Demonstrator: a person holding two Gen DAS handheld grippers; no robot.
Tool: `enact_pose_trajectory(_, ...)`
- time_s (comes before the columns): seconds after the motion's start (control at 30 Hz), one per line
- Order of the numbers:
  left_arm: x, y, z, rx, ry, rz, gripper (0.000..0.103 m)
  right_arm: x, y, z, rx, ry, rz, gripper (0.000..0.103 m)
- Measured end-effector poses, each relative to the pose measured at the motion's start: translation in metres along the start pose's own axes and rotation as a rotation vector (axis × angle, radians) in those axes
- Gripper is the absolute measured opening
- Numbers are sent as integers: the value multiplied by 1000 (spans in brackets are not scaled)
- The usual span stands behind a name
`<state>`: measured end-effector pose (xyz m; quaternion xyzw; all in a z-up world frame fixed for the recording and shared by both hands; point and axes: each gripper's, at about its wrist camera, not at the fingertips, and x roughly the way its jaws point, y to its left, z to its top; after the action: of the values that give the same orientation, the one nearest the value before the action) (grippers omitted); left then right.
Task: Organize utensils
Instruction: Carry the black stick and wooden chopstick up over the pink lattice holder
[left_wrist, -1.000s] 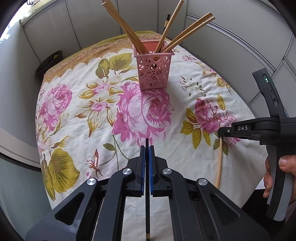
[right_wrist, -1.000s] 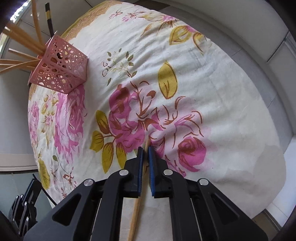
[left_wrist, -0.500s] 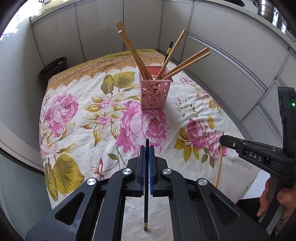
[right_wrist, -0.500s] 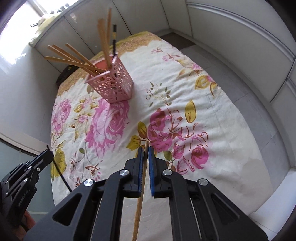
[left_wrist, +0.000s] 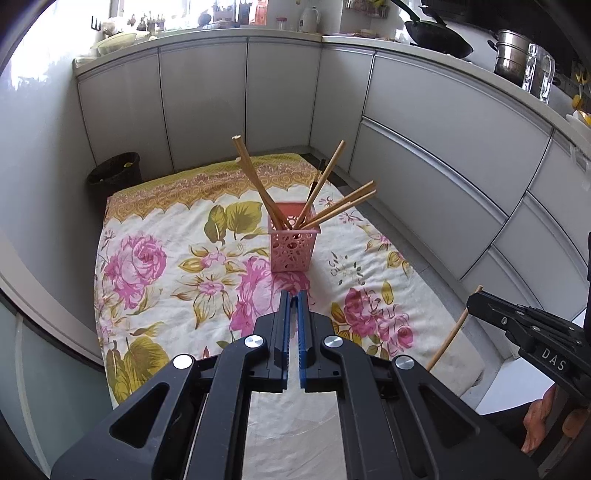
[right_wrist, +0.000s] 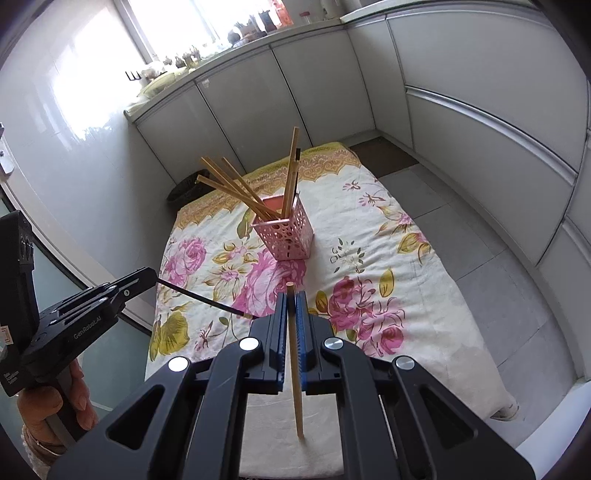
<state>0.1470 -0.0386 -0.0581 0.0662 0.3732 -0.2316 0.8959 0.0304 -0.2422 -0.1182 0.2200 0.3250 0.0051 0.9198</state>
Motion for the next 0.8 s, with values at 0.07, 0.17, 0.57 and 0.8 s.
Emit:
enact_pose_trajectory(0.07,-4,-4,8,9,-11,0,3,-10,2,9,-1,-17,16,5)
enact_pose_trajectory(0.17,-11,-9,24,27,-28,4,3,-25,6,27,-11,-38,33,5)
enact_pose_trajectory(0.57,-24,-20,95,24,-108,-7,3,-58,19,101,-31,-106,119,5)
enact_pose_trajectory(0.8,0,-25,147,2,-149,20,2,-54,15,118,-36,-107,133,5)
